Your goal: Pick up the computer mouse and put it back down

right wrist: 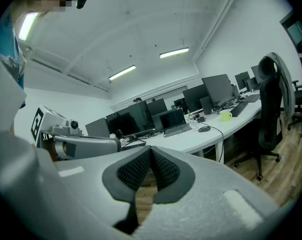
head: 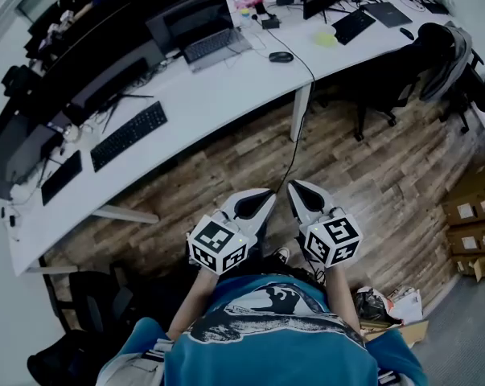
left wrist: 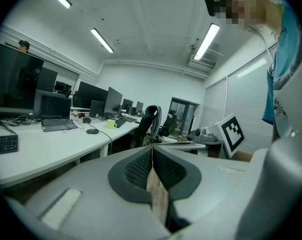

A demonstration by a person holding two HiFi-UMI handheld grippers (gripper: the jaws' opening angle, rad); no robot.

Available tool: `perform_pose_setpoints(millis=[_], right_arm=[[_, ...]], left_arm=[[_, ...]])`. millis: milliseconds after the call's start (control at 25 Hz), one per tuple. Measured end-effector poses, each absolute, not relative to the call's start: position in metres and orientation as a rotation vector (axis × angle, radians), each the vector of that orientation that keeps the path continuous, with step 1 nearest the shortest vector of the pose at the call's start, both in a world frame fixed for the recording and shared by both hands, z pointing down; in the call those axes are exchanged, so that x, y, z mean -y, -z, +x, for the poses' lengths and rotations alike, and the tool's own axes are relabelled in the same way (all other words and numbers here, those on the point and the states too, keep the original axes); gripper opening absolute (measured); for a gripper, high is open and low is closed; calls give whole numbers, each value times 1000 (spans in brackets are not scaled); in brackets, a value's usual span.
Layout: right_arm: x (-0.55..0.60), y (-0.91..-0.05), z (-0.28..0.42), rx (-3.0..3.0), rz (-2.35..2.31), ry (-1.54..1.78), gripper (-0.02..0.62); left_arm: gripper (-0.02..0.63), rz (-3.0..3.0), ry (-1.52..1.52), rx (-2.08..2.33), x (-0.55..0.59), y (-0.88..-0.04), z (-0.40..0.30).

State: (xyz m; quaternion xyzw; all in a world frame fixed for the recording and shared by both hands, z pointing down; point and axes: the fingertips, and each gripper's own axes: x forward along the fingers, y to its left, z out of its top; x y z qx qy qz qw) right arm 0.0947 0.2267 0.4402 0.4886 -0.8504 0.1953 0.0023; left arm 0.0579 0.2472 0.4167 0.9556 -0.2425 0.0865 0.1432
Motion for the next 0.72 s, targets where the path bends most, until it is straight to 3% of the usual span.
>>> perform_pose_setpoints(millis=[720], right_arm=[[-47,-445,85,2558,1621,-673,2]], left_arm=[[17,2745,-236,622,-55,-413,37]])
